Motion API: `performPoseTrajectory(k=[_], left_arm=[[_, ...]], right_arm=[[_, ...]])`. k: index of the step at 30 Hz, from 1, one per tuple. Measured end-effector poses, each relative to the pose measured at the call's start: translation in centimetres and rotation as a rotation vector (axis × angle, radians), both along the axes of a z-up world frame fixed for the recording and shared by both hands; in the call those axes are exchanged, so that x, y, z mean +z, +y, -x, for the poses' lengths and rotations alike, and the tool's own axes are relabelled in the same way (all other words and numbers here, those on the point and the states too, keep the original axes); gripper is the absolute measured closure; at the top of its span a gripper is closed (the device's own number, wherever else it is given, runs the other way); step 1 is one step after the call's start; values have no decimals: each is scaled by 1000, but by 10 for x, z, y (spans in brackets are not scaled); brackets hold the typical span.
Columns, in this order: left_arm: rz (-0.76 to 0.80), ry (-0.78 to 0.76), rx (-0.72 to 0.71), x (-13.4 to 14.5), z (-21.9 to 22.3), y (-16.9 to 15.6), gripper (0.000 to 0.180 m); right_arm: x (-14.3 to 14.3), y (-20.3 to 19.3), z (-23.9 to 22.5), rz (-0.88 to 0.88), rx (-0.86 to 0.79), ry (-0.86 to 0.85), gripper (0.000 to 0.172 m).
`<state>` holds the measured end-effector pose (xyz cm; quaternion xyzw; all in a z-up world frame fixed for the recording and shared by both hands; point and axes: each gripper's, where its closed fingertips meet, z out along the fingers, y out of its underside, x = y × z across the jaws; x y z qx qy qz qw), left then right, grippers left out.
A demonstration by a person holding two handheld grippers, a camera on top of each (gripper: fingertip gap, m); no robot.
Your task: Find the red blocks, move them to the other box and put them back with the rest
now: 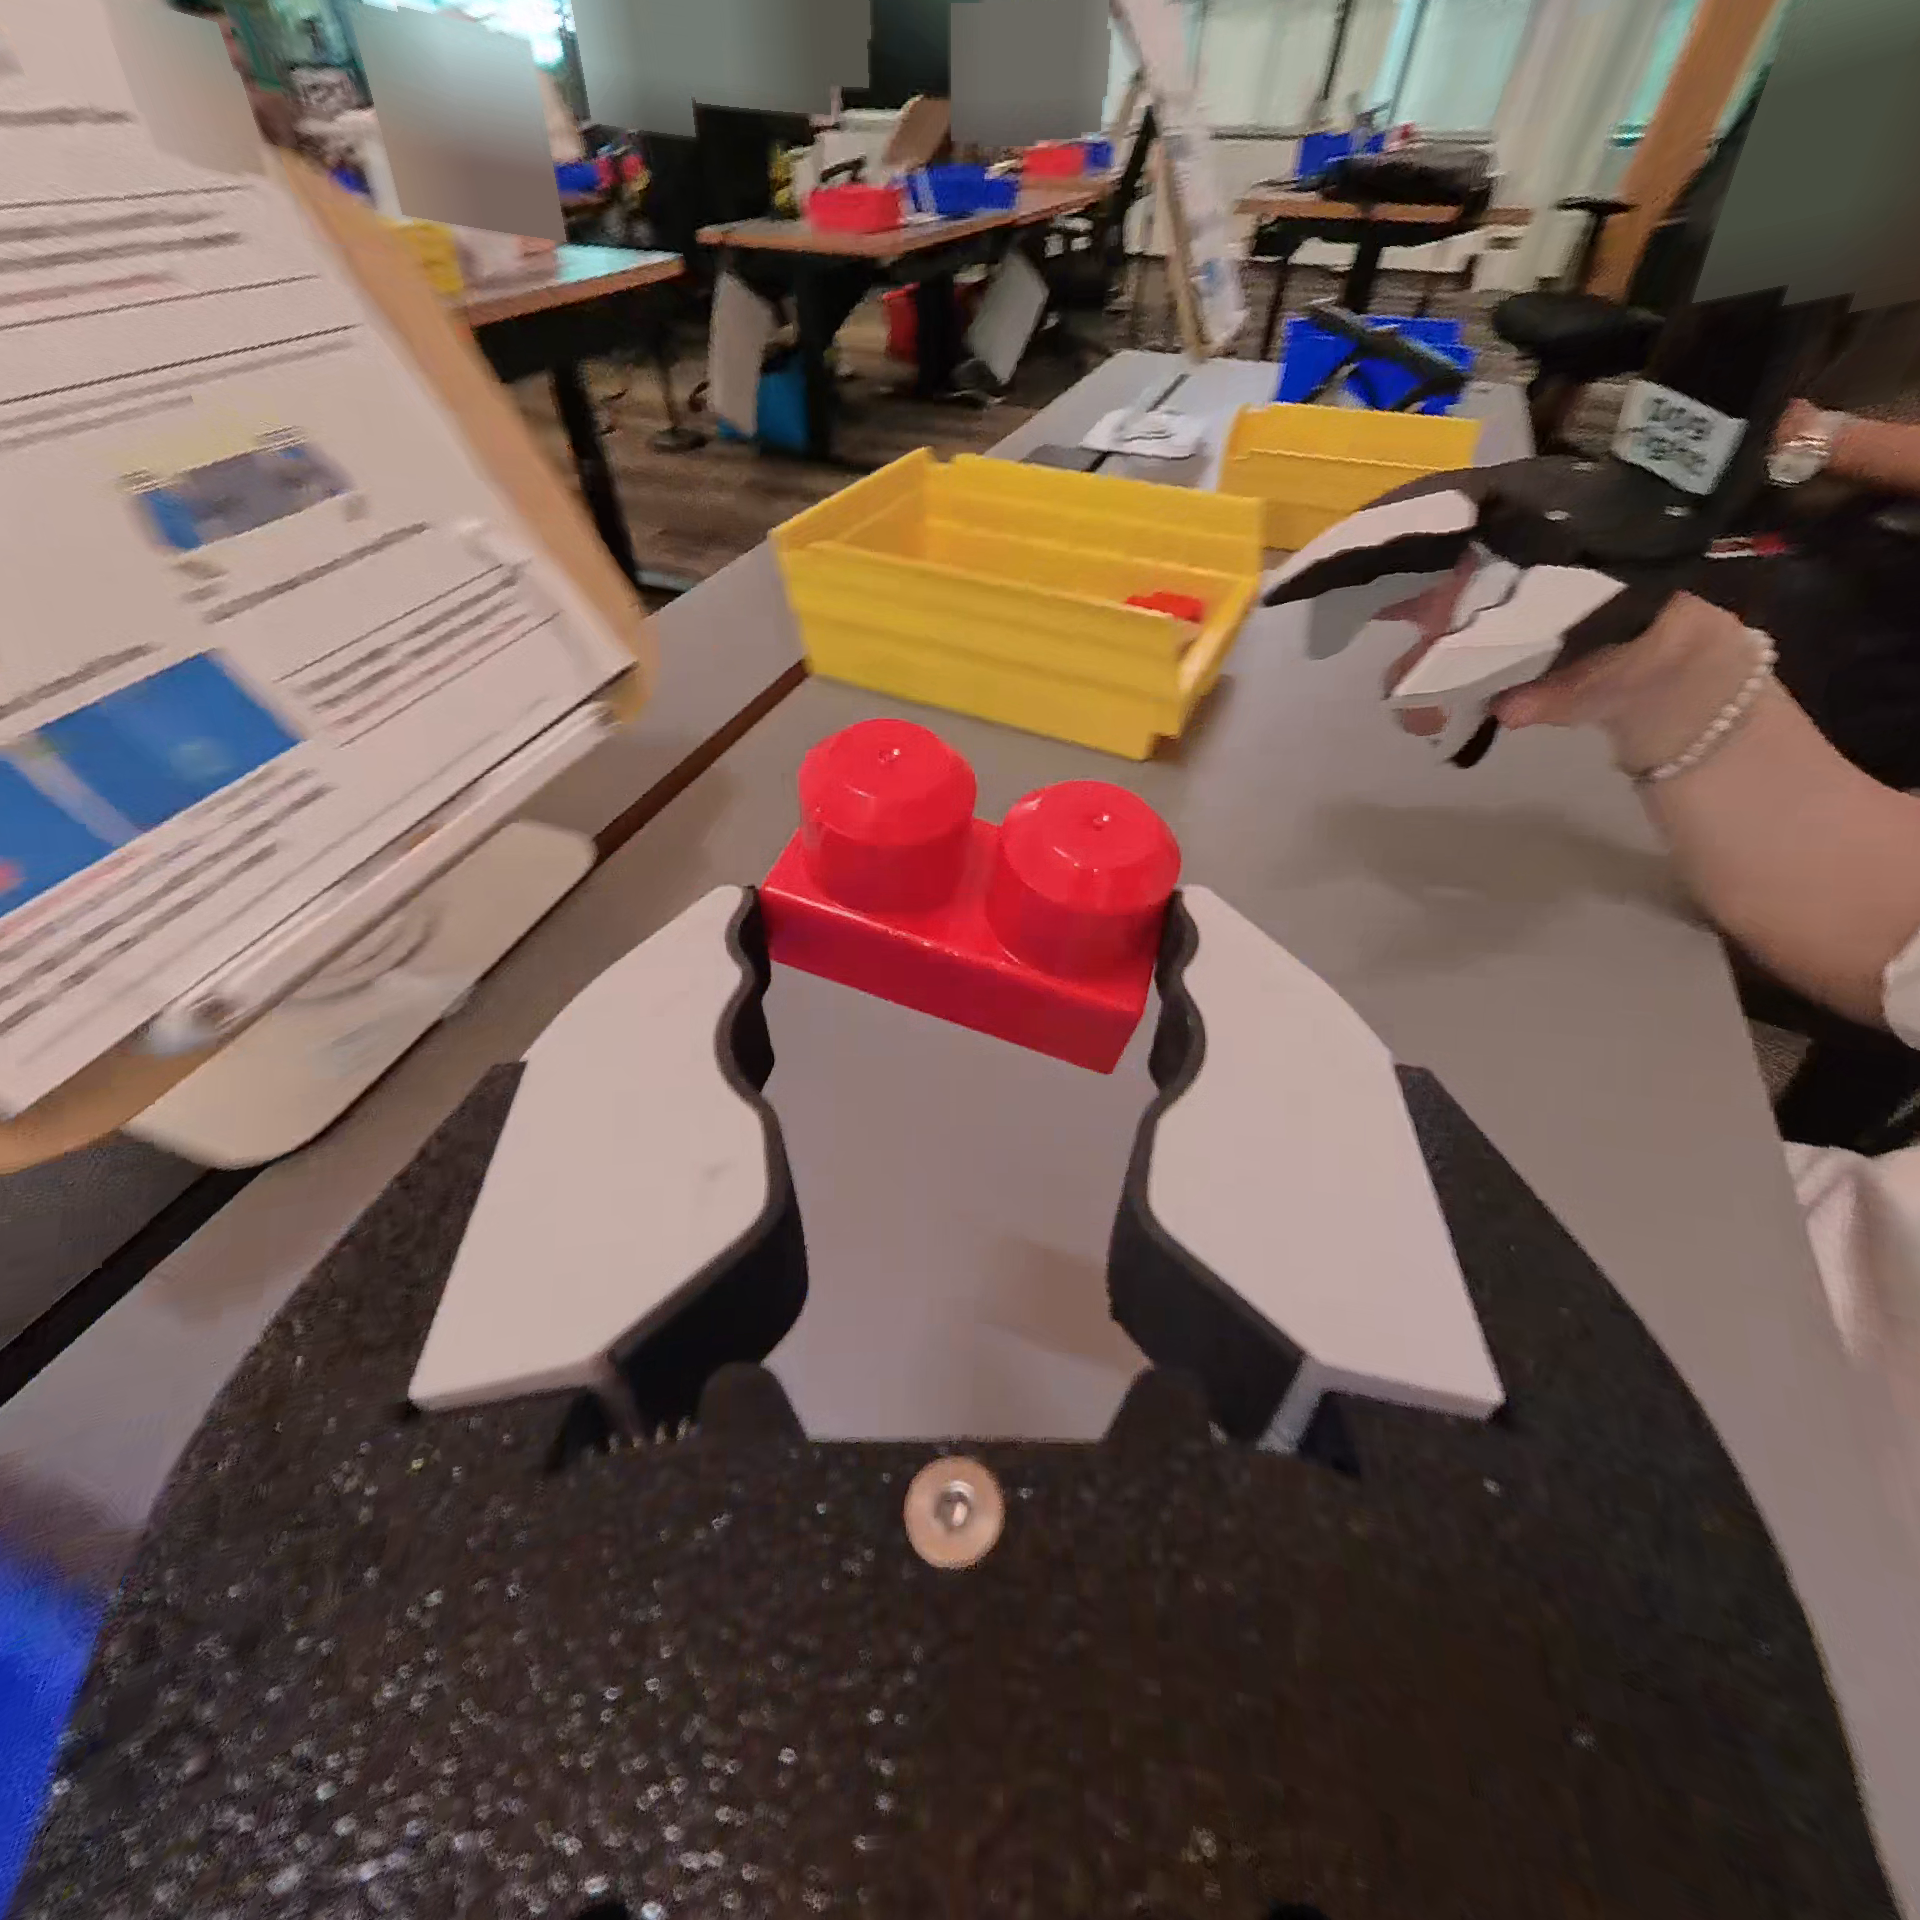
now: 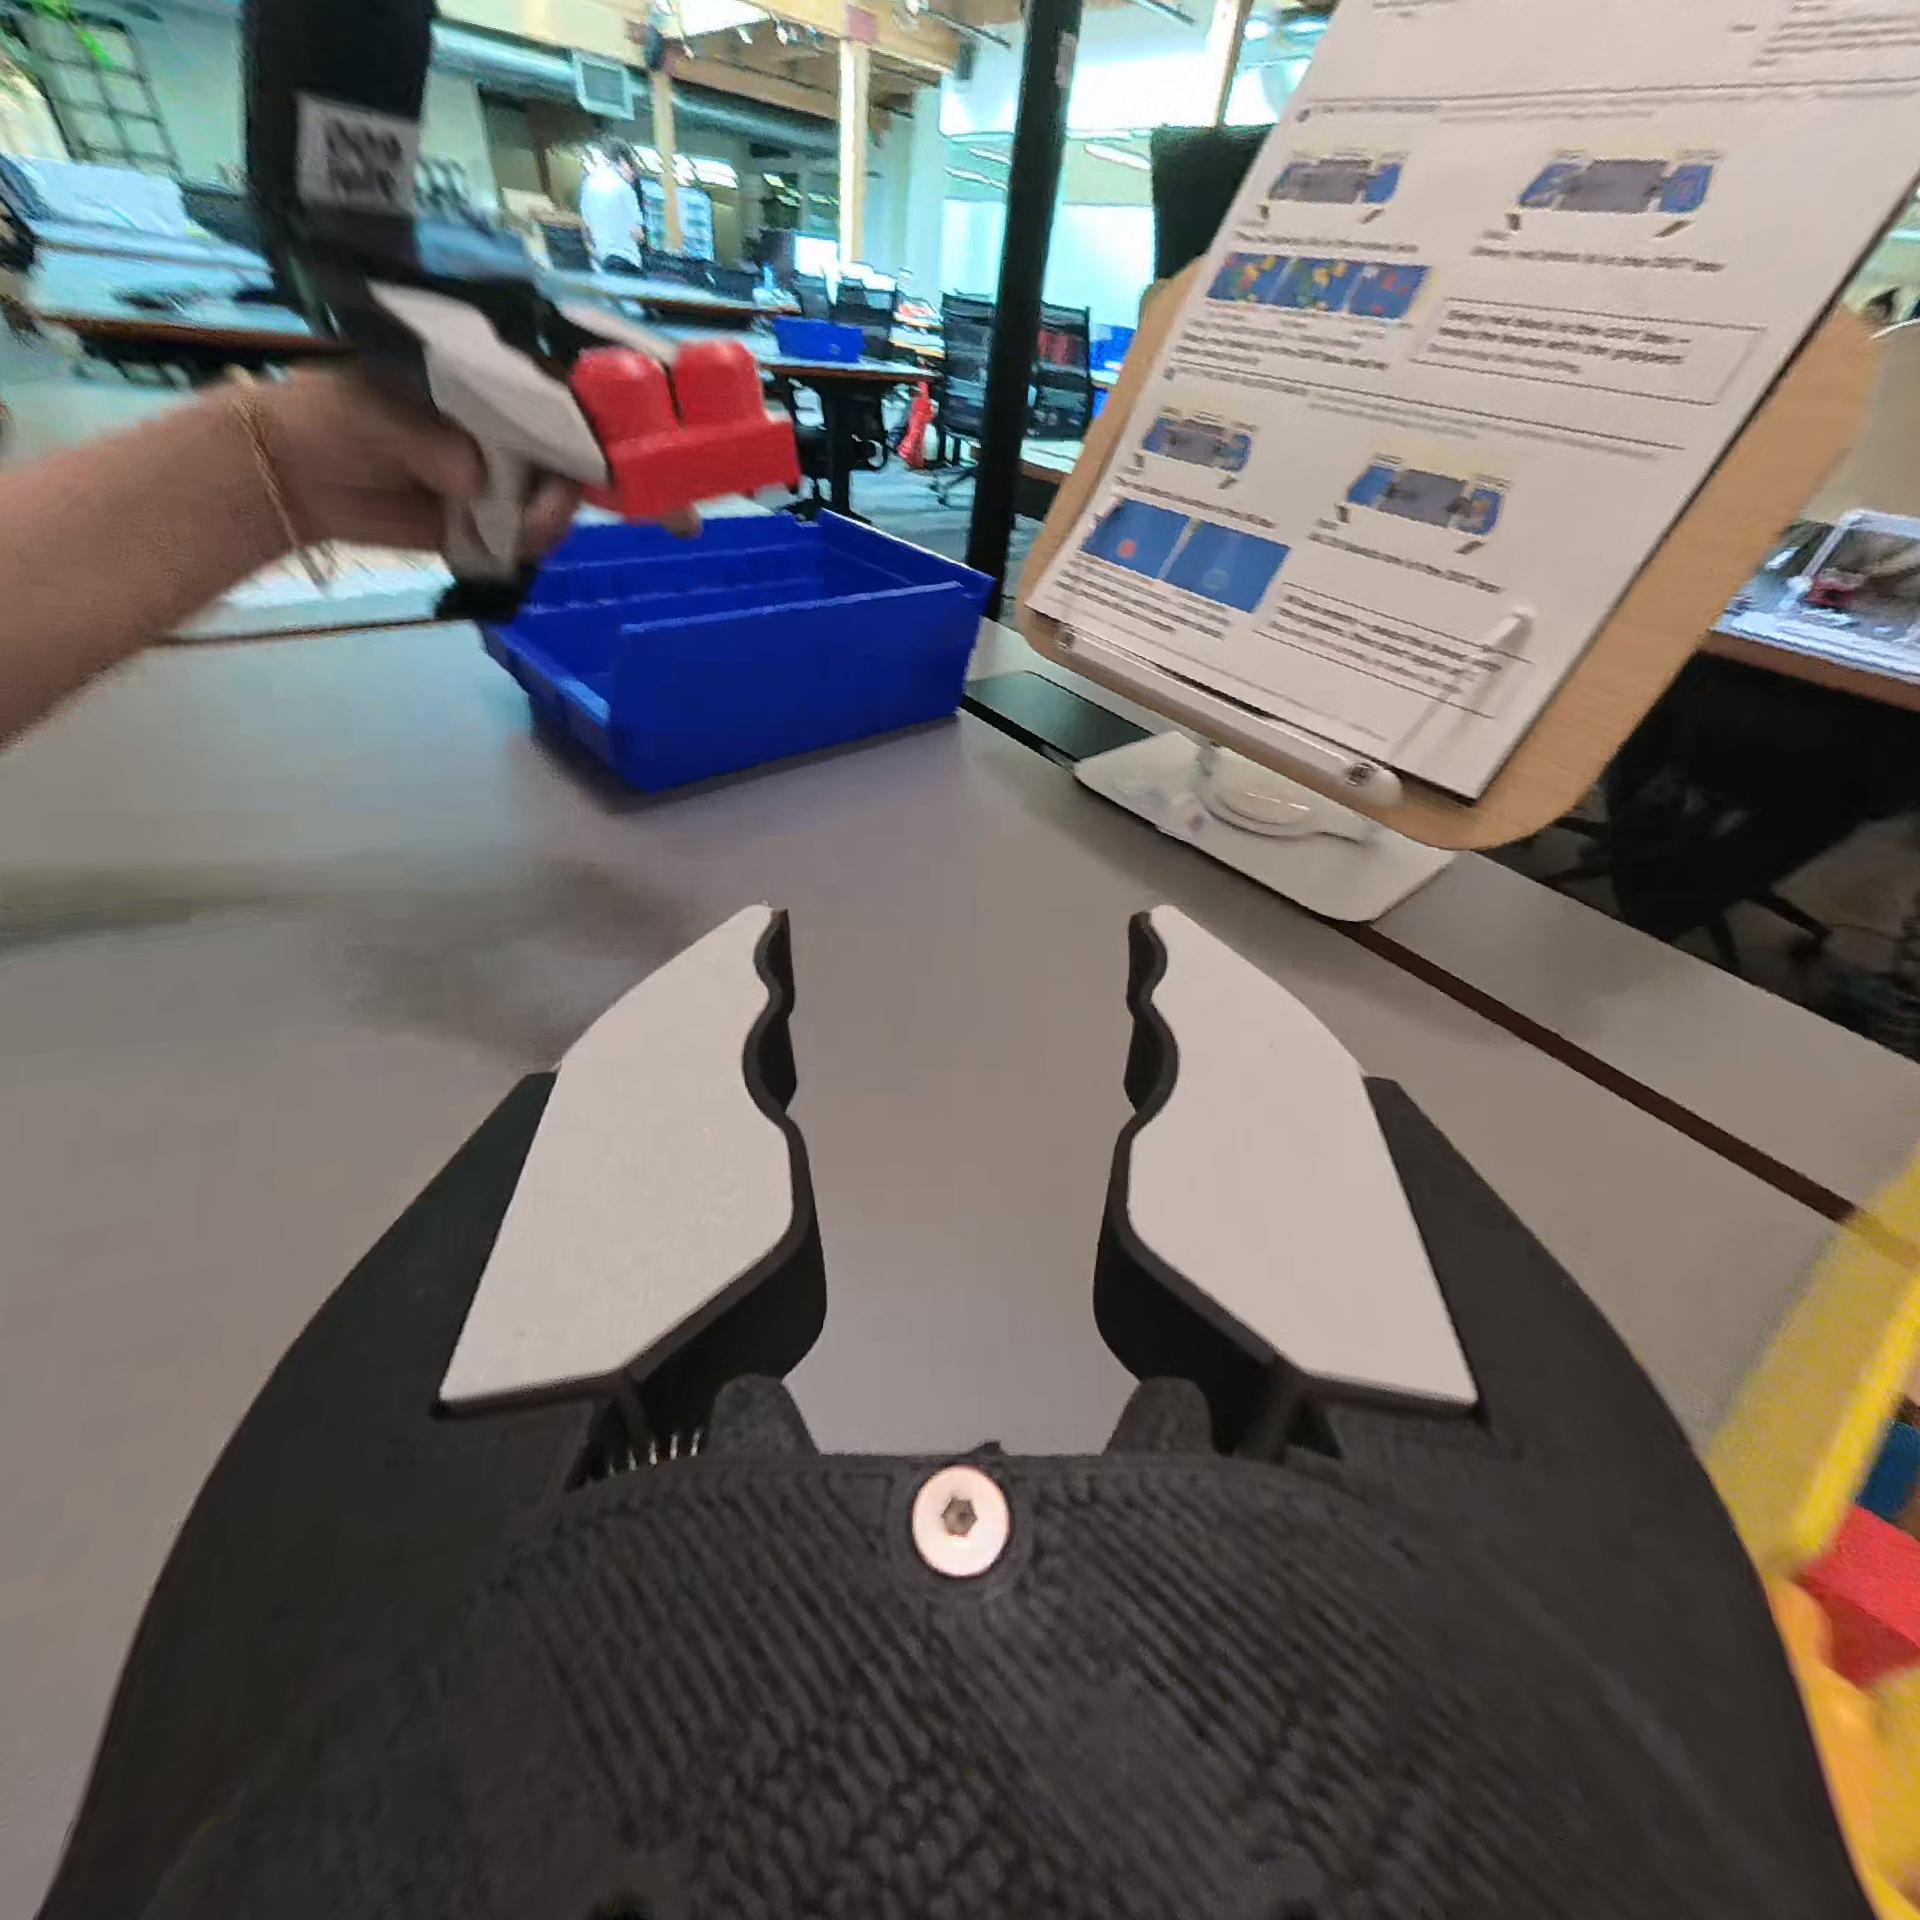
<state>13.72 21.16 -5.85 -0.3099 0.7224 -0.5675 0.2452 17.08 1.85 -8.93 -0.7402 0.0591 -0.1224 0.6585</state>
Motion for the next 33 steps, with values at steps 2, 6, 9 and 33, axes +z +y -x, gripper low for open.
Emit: performPoseTrajectory(k=[2,6,9,33], left_arm=[[-30,-41,-59,-8,1,-38,109],[-128,-129,-131,-26,-5,-97,109],[-146,-201,-169,-35,-8,-129,109],[-850,-602,387,-80,-46,-164,109]], right_arm=[[5,6,12,-57,72,66,110],[3,11,20,-132,170,230,110],[-10,14,21,-108,222,316,108],[-46,34,2,72,-94,310,127]])
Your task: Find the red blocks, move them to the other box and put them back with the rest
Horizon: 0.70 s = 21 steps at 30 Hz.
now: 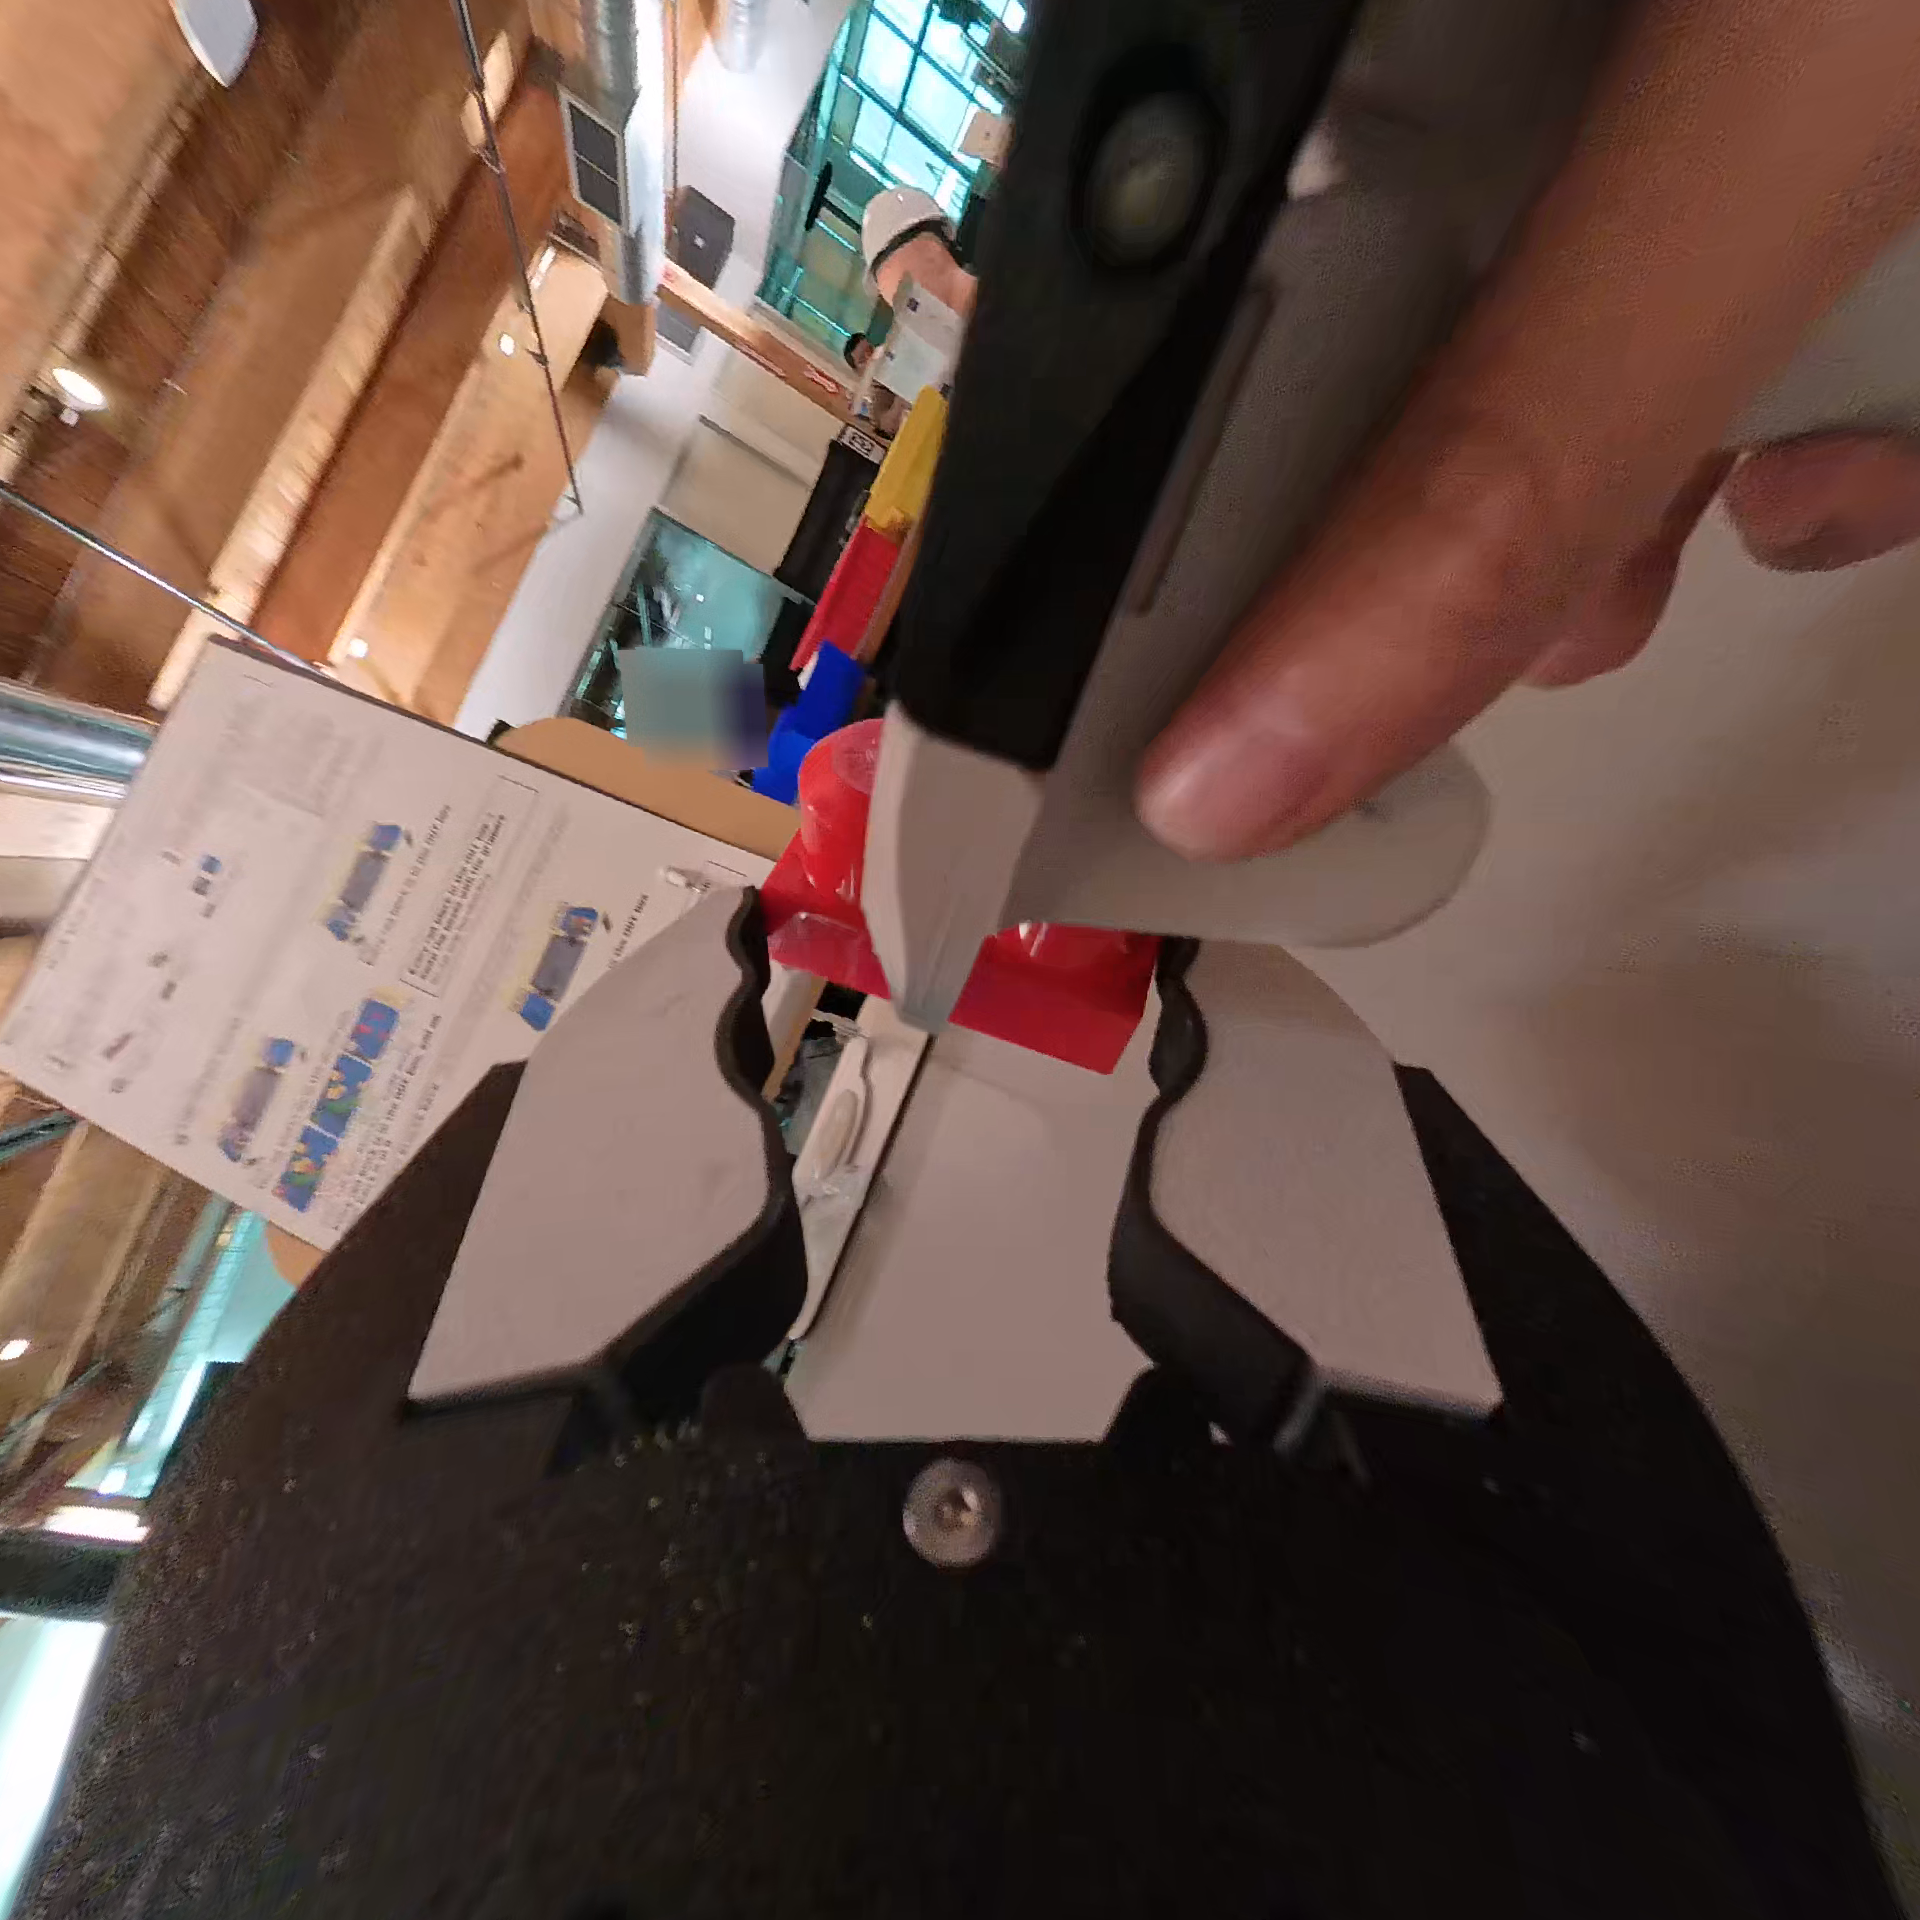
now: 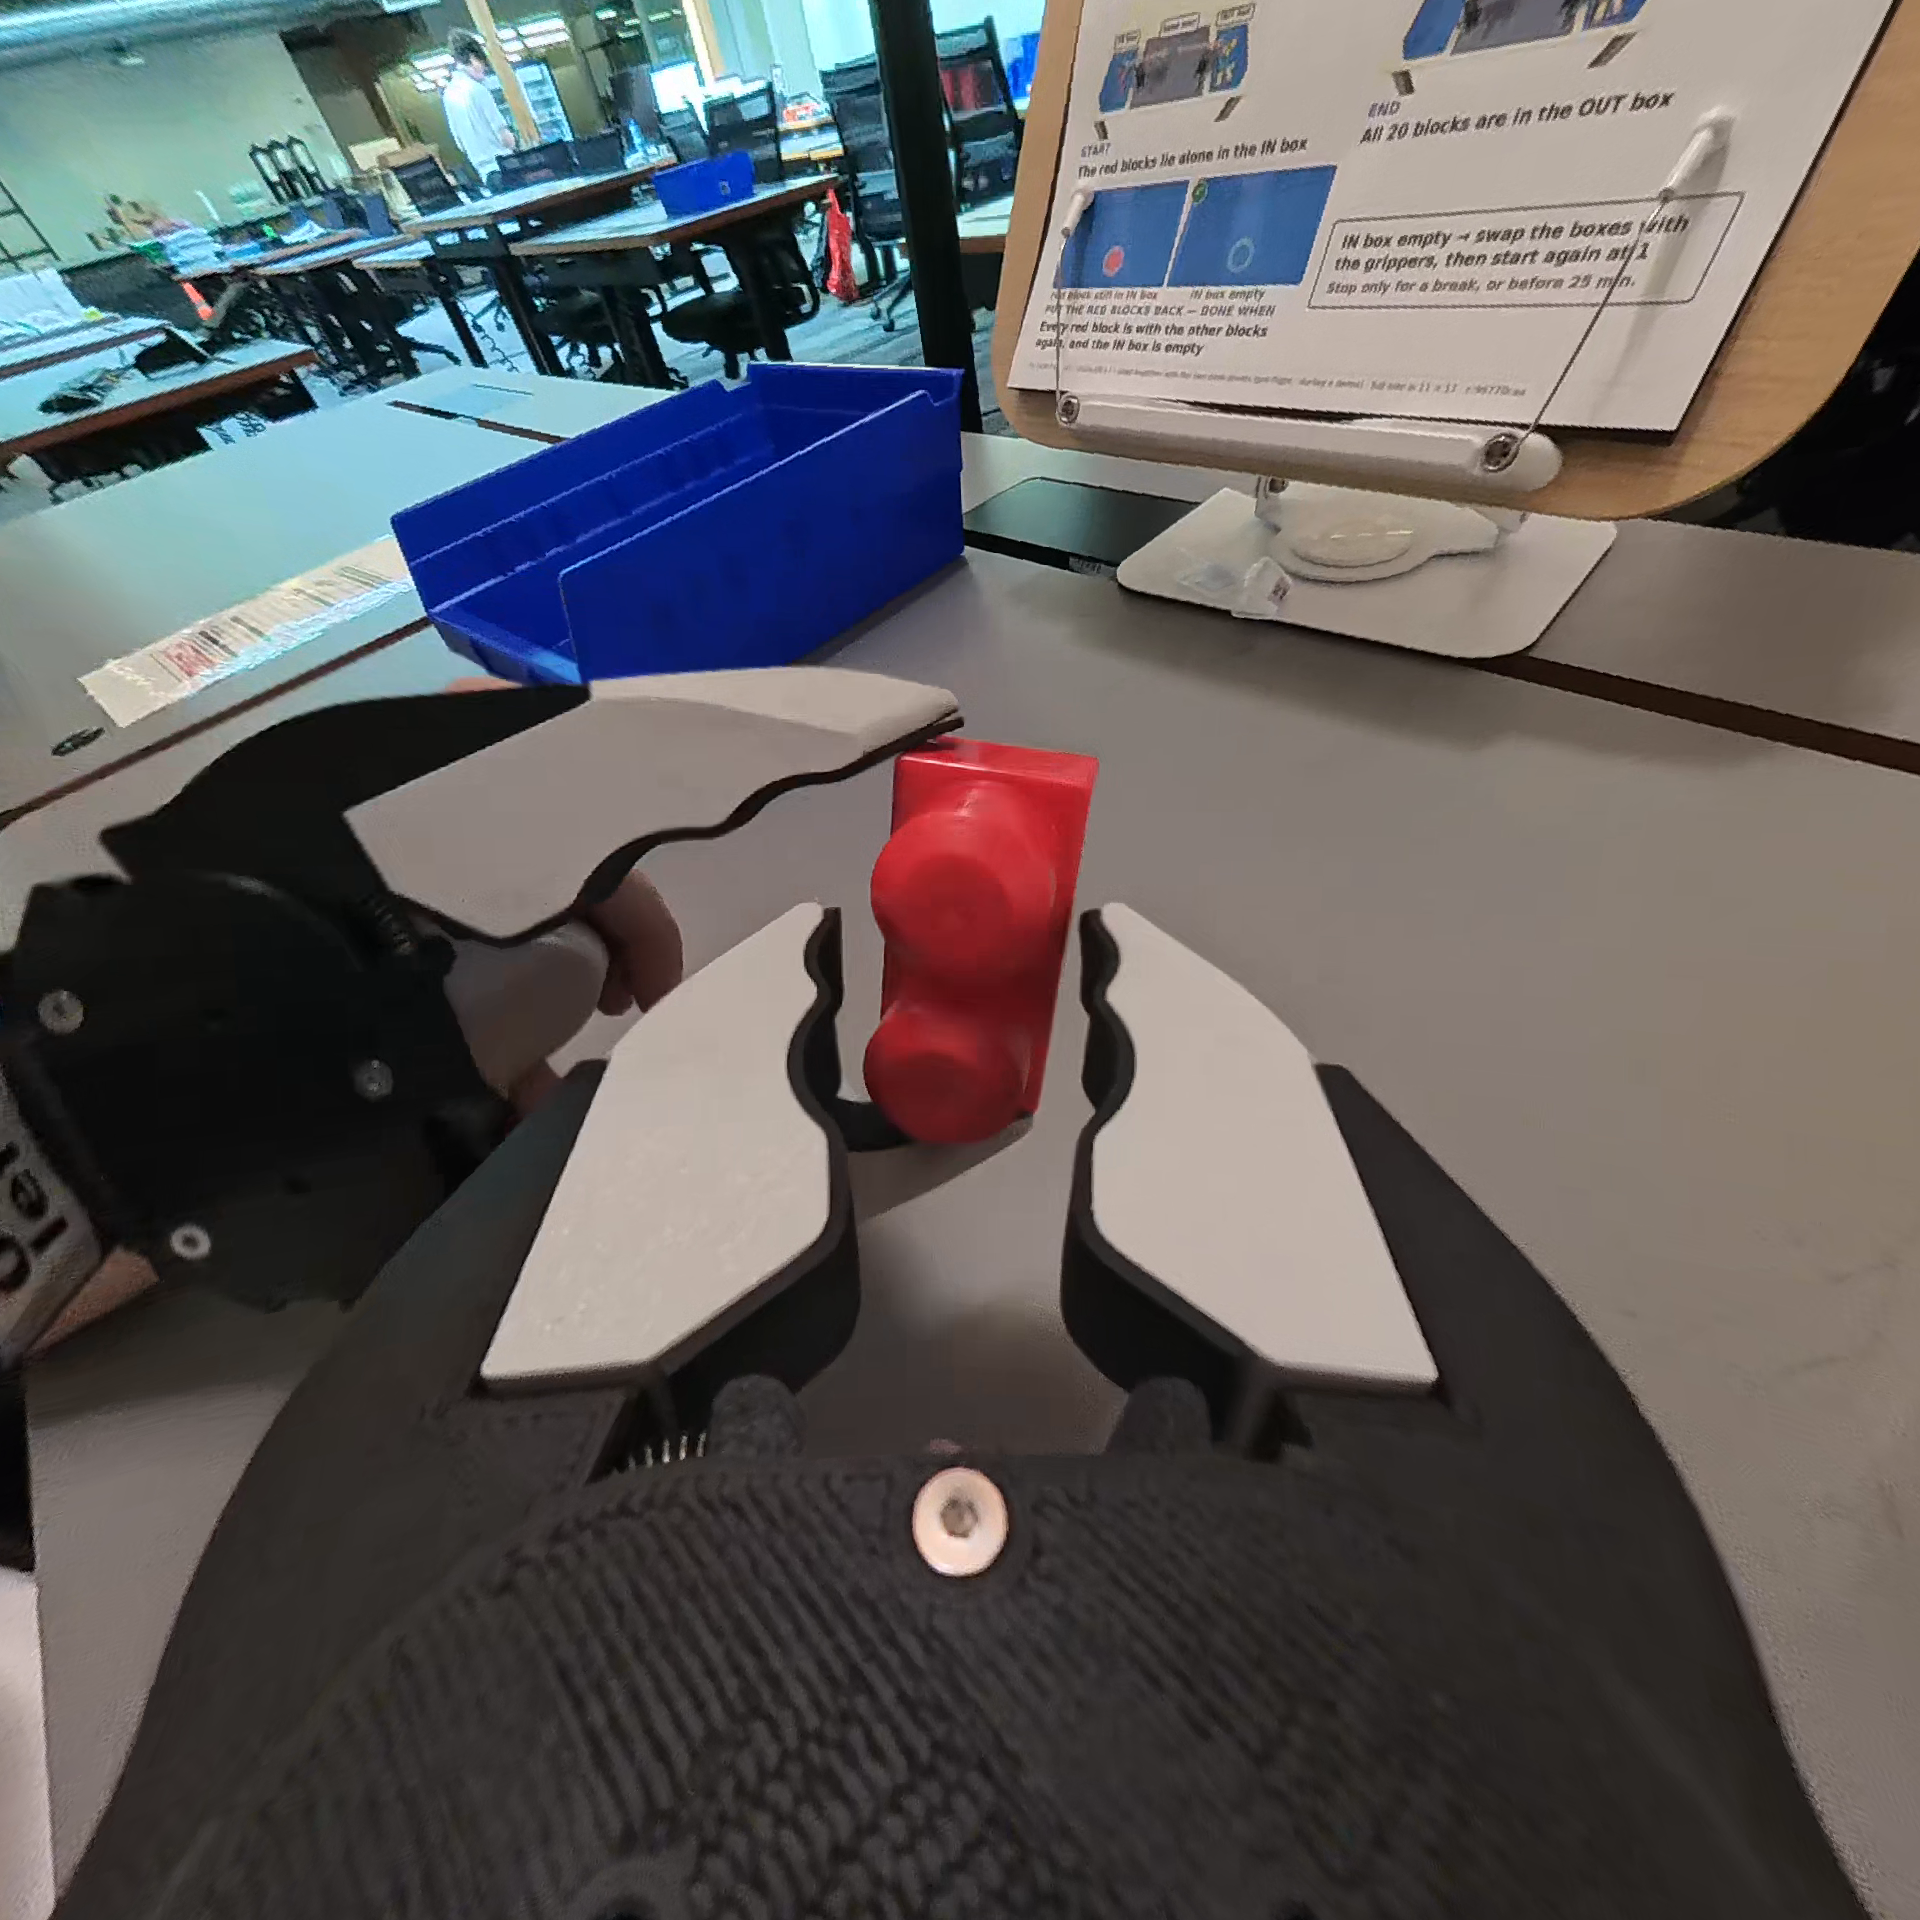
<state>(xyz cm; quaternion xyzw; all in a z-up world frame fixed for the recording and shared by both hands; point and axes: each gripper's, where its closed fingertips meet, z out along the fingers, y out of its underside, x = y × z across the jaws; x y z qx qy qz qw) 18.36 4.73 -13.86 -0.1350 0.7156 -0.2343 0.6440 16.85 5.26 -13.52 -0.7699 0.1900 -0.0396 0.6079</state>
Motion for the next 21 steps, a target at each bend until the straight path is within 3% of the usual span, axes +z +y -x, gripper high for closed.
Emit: performPoseTrajectory(k=[2,13,21], left_arm=[[-29,-30,22,1,0,-4,109],[-24,-39,65,-7,-4,-4,109],[188,43,-28,-9,-2,-7,91]], right_arm=[[-3,-1,-4,8,-19,-10,135],[-13,-1,-9,94,-15,-34,136],[9,-36,-28,108,-56,-56,136]])
